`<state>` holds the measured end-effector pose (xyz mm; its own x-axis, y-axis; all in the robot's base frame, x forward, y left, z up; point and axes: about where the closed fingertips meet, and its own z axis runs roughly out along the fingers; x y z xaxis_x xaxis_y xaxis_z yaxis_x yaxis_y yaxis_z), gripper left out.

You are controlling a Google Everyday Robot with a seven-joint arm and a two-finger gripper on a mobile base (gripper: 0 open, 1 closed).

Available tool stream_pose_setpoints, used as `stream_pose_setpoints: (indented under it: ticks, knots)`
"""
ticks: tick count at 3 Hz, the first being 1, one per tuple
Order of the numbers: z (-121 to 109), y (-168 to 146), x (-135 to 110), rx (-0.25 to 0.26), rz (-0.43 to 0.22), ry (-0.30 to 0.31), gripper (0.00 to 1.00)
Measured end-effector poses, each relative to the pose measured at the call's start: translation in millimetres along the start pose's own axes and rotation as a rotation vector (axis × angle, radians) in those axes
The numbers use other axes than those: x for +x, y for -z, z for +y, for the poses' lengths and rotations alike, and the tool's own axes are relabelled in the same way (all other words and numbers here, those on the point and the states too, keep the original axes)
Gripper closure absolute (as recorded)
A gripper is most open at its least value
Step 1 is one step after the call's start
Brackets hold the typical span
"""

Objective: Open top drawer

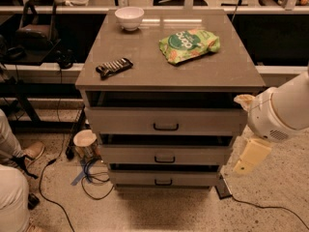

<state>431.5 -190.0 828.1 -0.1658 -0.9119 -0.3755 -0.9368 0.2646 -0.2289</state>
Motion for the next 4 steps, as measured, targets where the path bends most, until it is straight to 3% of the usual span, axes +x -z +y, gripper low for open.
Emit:
stream_pose_setpoints:
  ticks: [1,2,4]
  knots:
    - [-14.2,-32.4,17.4,0.021,0.065,-0.028,0.00]
    - [-46.4,-70.0,42.9,0.070,0.160,-0.023,0.00]
    - [-101.3,-132.2,68.4,0.075,0.220,-0.031,0.00]
